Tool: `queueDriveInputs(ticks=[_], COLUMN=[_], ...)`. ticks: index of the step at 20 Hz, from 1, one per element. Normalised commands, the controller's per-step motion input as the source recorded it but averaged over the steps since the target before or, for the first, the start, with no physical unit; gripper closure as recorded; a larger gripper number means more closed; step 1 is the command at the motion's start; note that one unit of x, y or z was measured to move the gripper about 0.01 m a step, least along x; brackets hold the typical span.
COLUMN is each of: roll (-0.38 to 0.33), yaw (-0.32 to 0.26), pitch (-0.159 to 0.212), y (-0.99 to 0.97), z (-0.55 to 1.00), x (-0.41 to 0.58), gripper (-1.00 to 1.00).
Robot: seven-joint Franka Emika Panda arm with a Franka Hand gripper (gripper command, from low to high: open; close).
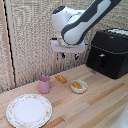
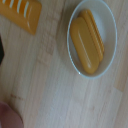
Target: Please go towards the air fryer and gently seize its handle using your gripper. Slowly reveal the interior of the air fryer by pulling the handle outward. Head to the bowl filled with hot dogs and firmly but gently grasp it. Carefully place it inside the now-open air fryer.
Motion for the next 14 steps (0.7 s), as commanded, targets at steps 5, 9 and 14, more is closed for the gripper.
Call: queueDriveInputs(ticks=[5,9,14], roll=[-0.371,-0.309,-0.184], yaw=[0.083,0.078,0.018], pitch=[-0.219,-0.195,-0.187], y=[-0.12,-0.29,-0.42], z=[-0.06,-0.26,-0.48], x=[0.0,-0.012,-0.025], gripper=[-1.0,-1.0,-1.0])
